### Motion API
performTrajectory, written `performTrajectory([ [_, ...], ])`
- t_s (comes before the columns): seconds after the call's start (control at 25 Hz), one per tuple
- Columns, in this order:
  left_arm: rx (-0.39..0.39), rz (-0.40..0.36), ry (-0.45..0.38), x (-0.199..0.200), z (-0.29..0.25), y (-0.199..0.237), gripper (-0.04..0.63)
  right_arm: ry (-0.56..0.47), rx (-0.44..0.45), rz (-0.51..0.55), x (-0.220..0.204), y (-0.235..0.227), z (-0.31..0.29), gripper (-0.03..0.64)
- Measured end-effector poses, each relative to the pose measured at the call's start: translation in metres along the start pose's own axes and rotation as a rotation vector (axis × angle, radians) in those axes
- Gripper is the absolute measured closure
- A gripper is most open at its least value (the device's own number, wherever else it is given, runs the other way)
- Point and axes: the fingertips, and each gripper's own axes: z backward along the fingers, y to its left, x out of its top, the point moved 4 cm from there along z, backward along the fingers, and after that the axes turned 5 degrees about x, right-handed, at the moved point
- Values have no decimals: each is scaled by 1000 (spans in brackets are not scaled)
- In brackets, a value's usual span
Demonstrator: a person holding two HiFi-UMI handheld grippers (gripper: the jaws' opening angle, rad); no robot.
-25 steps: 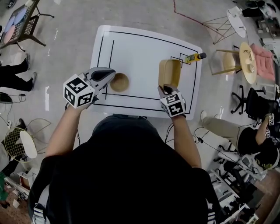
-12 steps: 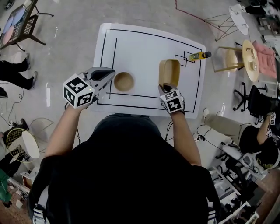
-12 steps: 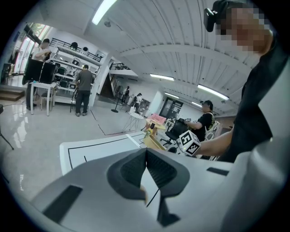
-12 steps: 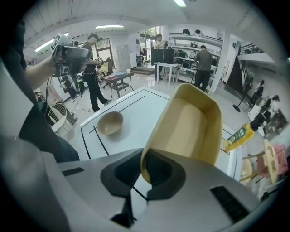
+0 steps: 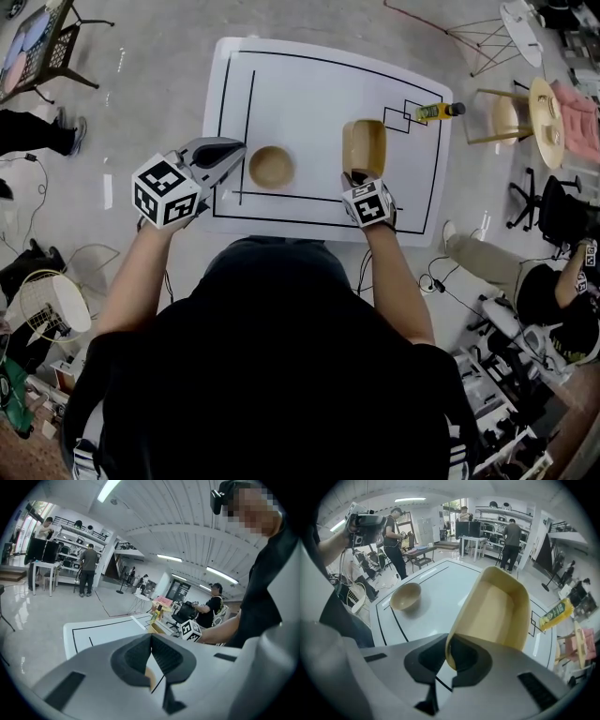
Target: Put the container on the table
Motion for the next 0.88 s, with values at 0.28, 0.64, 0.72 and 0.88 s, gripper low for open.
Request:
performTrajectory([
  [0.28, 8, 18, 12, -9, -3, 6, 589, 48, -3, -2, -9, -5, -23, 600],
  [0.64, 24, 38, 14, -15, -3, 9, 589, 94, 6, 15, -17, -5, -45, 600],
  [0.72, 23, 41, 15, -16, -4, 10, 589, 98, 6, 20, -16, -5, -48, 600],
  [0.88, 19, 48, 22, -20, -5, 10, 589, 104, 2, 28, -14, -4, -52, 601],
])
